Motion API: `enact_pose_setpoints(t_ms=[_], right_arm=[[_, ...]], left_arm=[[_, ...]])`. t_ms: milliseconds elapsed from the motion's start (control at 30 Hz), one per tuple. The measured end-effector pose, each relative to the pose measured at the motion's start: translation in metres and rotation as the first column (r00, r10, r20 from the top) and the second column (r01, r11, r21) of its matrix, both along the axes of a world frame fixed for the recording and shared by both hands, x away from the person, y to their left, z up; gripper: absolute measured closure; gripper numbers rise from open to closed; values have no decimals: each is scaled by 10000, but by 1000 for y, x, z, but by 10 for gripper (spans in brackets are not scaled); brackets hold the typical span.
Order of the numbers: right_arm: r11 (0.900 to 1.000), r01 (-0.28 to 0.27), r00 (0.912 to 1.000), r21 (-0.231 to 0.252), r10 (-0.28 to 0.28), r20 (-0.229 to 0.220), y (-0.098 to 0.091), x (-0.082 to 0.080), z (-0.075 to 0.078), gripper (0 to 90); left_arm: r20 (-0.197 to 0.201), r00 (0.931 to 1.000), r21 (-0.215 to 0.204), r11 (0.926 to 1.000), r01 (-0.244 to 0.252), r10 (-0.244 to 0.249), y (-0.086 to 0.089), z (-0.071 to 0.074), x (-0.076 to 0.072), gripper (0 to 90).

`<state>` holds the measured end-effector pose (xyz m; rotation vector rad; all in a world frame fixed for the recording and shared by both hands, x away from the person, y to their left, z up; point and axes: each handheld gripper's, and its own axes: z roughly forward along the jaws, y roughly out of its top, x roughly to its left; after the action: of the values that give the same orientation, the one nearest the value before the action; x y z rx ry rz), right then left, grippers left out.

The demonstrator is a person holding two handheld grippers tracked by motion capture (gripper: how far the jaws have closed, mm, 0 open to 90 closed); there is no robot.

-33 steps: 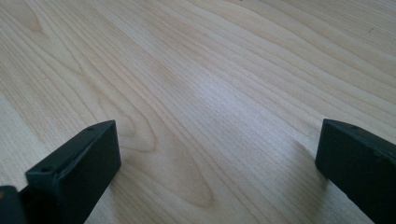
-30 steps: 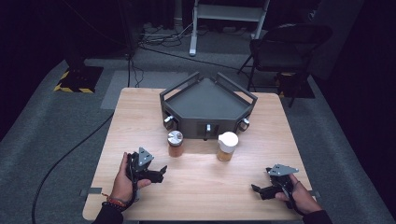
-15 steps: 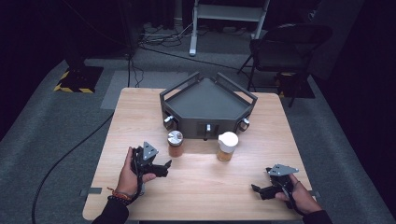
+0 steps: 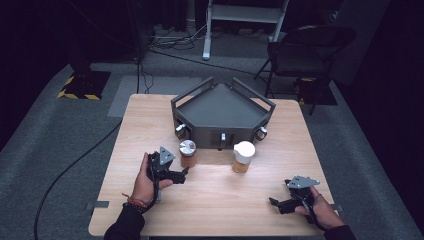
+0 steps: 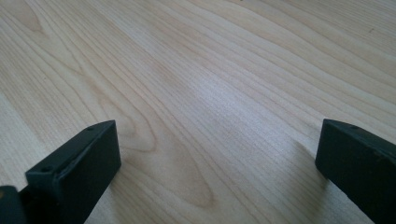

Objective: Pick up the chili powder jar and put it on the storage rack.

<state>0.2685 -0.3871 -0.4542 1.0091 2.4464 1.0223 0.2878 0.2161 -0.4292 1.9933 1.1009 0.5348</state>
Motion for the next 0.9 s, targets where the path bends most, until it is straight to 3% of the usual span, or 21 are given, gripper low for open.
enact_pose_setpoints(t_ms=[733, 900], right_arm=[[10000, -70, 10000, -6, 70, 3, -1, 1, 0, 0], [10000, -74, 10000, -5, 74, 4, -1, 1, 0, 0]], left_arm=[[-497, 9987, -508, 9986, 127, -152, -12, -12, 40, 29], [-537, 9985, -538, 9985, -102, 73, -20, -17, 45, 50]])
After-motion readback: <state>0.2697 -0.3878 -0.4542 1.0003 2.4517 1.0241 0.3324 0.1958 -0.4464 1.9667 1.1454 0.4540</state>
